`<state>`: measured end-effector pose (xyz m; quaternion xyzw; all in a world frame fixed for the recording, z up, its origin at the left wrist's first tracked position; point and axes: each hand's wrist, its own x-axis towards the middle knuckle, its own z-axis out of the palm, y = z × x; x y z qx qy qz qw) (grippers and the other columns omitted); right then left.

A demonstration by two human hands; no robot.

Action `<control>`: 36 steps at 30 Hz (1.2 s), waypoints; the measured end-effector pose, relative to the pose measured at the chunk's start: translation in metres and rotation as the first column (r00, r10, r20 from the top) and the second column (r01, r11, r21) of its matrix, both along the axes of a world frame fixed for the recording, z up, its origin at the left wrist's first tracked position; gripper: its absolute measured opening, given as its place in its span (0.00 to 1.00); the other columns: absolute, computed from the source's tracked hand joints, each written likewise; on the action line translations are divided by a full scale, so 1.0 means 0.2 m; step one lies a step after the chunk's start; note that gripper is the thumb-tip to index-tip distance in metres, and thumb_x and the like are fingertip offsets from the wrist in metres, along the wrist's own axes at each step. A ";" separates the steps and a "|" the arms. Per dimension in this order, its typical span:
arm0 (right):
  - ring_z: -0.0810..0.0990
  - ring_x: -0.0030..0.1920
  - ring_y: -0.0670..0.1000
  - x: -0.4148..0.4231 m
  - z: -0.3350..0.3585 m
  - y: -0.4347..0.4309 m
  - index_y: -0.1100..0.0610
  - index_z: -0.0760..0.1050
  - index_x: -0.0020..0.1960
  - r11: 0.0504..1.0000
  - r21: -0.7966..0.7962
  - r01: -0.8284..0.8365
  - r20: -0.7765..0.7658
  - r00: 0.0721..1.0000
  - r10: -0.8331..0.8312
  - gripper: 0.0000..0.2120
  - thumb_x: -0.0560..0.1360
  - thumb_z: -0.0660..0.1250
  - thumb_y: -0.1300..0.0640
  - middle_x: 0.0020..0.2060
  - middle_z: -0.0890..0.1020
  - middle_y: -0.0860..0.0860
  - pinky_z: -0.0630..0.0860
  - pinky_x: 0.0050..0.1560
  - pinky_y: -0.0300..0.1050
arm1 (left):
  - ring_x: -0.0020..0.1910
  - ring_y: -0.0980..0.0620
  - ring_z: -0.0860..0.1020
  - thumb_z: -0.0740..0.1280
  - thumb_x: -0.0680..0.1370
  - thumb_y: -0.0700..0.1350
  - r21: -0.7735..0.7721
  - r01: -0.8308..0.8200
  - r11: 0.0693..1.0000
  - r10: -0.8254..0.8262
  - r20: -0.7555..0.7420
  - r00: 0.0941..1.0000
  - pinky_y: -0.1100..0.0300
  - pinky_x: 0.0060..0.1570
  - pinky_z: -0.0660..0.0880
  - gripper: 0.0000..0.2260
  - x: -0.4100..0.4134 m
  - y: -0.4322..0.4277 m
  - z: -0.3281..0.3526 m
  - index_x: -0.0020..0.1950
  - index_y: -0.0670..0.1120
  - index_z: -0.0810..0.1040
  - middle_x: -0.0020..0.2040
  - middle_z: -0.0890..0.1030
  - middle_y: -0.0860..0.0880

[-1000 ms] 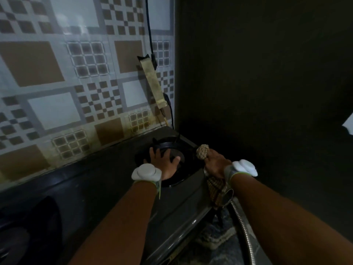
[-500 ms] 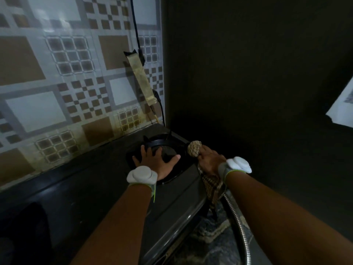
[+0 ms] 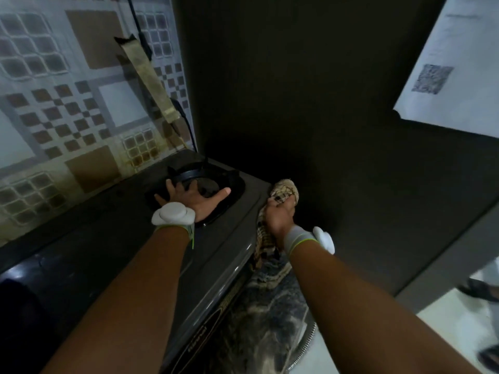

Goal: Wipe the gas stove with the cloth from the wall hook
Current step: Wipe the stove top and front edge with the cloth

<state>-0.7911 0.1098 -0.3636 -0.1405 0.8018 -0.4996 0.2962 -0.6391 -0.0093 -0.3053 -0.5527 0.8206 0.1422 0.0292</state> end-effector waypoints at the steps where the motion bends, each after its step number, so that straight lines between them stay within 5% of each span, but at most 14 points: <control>1: 0.56 0.77 0.63 0.02 -0.01 0.00 0.54 0.41 0.79 1.000 -0.009 0.017 0.060 0.998 -0.017 0.42 0.74 0.57 0.38 0.79 0.52 0.57 0.55 0.77 0.55 | 0.79 0.41 0.39 0.44 0.59 0.83 0.001 -0.001 1.000 0.001 0.010 1.000 0.34 0.73 0.38 0.54 0.00 0.00 0.00 0.79 0.54 0.51 0.81 0.48 0.46; 3: 0.62 0.75 0.63 0.00 -0.09 -0.01 0.55 0.46 0.78 0.999 0.002 0.044 0.144 0.989 -0.044 0.55 0.60 0.55 0.28 0.77 0.59 0.59 0.60 0.75 0.57 | 0.79 0.41 0.39 0.44 0.59 0.83 -0.009 0.008 1.000 -0.008 0.017 1.000 0.34 0.74 0.38 0.54 0.00 0.00 0.00 0.79 0.54 0.51 0.81 0.48 0.46; 5: 0.64 0.74 0.63 -0.08 -0.16 -0.05 0.57 0.48 0.78 0.998 0.028 0.048 0.210 0.976 -0.053 0.55 0.59 0.53 0.28 0.76 0.61 0.59 0.62 0.75 0.58 | 0.79 0.42 0.39 0.44 0.59 0.83 -0.014 0.013 1.000 -0.012 0.014 1.000 0.34 0.74 0.38 0.54 0.00 -0.01 -0.01 0.79 0.54 0.51 0.81 0.48 0.46; 10: 0.63 0.74 0.63 -0.12 0.01 -0.03 0.60 0.49 0.78 1.000 -0.008 0.022 0.109 0.994 -0.021 0.34 0.80 0.53 0.42 0.76 0.61 0.62 0.60 0.76 0.51 | 0.79 0.42 0.39 0.44 0.58 0.84 -0.025 0.004 1.000 -0.004 -0.010 1.000 0.34 0.73 0.38 0.55 -0.01 -0.04 -0.04 0.79 0.54 0.52 0.81 0.49 0.46; 15: 0.48 0.77 0.66 -0.07 0.05 0.00 0.58 0.62 0.73 0.997 -0.009 -0.076 -0.195 0.978 0.072 0.21 0.82 0.51 0.56 0.78 0.50 0.58 0.49 0.78 0.55 | 0.79 0.41 0.39 0.43 0.57 0.84 -0.025 0.005 1.000 -0.005 -0.007 1.000 0.33 0.73 0.38 0.56 -0.01 -0.04 -0.03 0.79 0.54 0.53 0.81 0.50 0.46; 18: 0.49 0.78 0.64 -0.04 -0.01 0.02 0.49 0.52 0.77 0.989 0.043 -0.144 -0.201 0.968 0.150 0.25 0.81 0.51 0.51 0.79 0.44 0.54 0.50 0.78 0.57 | 0.79 0.41 0.39 0.42 0.57 0.84 -0.014 0.017 1.000 -0.017 -0.005 1.000 0.33 0.73 0.38 0.56 -0.01 -0.03 -0.03 0.79 0.54 0.53 0.81 0.49 0.46; 21: 0.58 0.76 0.64 -0.05 -0.02 0.01 0.46 0.37 0.78 0.998 0.005 -0.057 -0.076 0.995 0.058 0.33 0.80 0.52 0.44 0.78 0.52 0.59 0.54 0.76 0.59 | 0.79 0.42 0.39 0.43 0.59 0.83 -0.021 0.006 1.000 -0.006 -0.010 1.000 0.33 0.73 0.38 0.55 0.00 -0.02 -0.02 0.79 0.54 0.53 0.81 0.49 0.46; 25: 0.65 0.73 0.65 -0.13 0.02 -0.03 0.50 0.39 0.79 1.000 0.009 0.005 0.037 0.999 -0.005 0.33 0.81 0.53 0.44 0.75 0.63 0.64 0.60 0.75 0.54 | 0.79 0.41 0.40 0.45 0.59 0.83 -0.040 -0.002 0.999 0.001 -0.034 0.999 0.33 0.73 0.38 0.54 -0.01 -0.02 -0.03 0.78 0.54 0.55 0.81 0.51 0.46; 29: 0.61 0.75 0.64 -0.09 -0.04 0.01 0.51 0.41 0.79 0.998 0.008 -0.058 -0.096 0.994 0.059 0.32 0.81 0.52 0.45 0.77 0.58 0.60 0.56 0.76 0.56 | 0.79 0.42 0.40 0.47 0.60 0.83 -0.034 -0.023 0.999 0.021 -0.055 0.998 0.34 0.73 0.37 0.52 -0.02 -0.01 -0.03 0.78 0.55 0.55 0.81 0.50 0.47; 33: 0.55 0.78 0.62 -0.08 -0.10 0.03 0.54 0.42 0.79 0.993 0.082 -0.088 0.139 0.987 0.076 0.48 0.69 0.49 0.28 0.79 0.53 0.58 0.54 0.77 0.58 | 0.79 0.42 0.40 0.47 0.61 0.82 -0.036 -0.022 0.999 0.020 -0.043 0.999 0.34 0.73 0.37 0.51 -0.02 0.00 -0.02 0.78 0.56 0.55 0.81 0.49 0.47; 36: 0.62 0.75 0.61 -0.23 -0.21 -0.05 0.51 0.47 0.79 0.998 0.049 -0.044 0.219 0.975 0.032 0.55 0.59 0.50 0.23 0.77 0.60 0.56 0.60 0.75 0.59 | 0.79 0.42 0.39 0.46 0.60 0.83 -0.040 -0.016 0.999 0.015 -0.020 1.000 0.34 0.73 0.37 0.52 -0.02 -0.01 -0.02 0.78 0.56 0.53 0.81 0.48 0.47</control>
